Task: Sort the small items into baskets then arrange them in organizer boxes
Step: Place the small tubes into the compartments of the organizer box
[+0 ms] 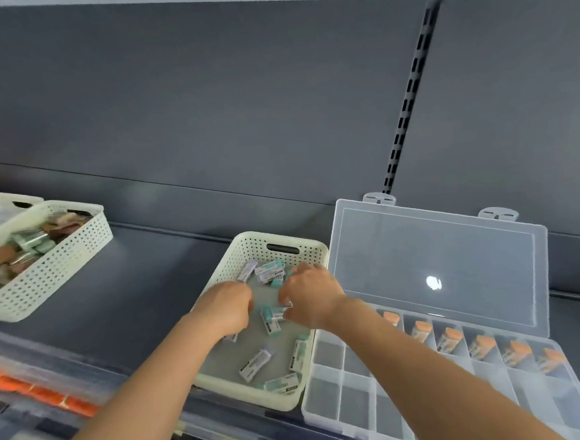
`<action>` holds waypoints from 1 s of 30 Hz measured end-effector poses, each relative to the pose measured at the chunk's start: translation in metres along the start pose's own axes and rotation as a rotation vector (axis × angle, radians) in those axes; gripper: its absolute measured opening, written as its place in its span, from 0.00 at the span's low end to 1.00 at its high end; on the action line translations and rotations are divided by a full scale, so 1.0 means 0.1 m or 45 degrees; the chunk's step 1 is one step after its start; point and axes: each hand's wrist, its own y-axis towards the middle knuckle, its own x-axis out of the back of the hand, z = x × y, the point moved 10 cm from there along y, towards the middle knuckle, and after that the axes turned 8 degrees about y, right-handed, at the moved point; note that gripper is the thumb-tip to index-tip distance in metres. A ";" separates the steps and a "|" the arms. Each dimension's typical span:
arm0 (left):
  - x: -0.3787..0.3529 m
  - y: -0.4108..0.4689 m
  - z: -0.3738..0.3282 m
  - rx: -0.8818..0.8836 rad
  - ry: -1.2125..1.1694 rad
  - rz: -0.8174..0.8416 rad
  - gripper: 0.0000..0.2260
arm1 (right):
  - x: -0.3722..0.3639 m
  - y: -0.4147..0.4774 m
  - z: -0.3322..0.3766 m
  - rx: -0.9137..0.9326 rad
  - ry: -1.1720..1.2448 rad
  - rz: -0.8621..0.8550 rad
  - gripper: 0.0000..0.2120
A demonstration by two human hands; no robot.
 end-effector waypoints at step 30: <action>-0.21 0.19 -0.47 -0.173 -0.470 0.239 0.16 | 0.44 -0.49 -0.60 -0.361 0.865 -0.615 0.06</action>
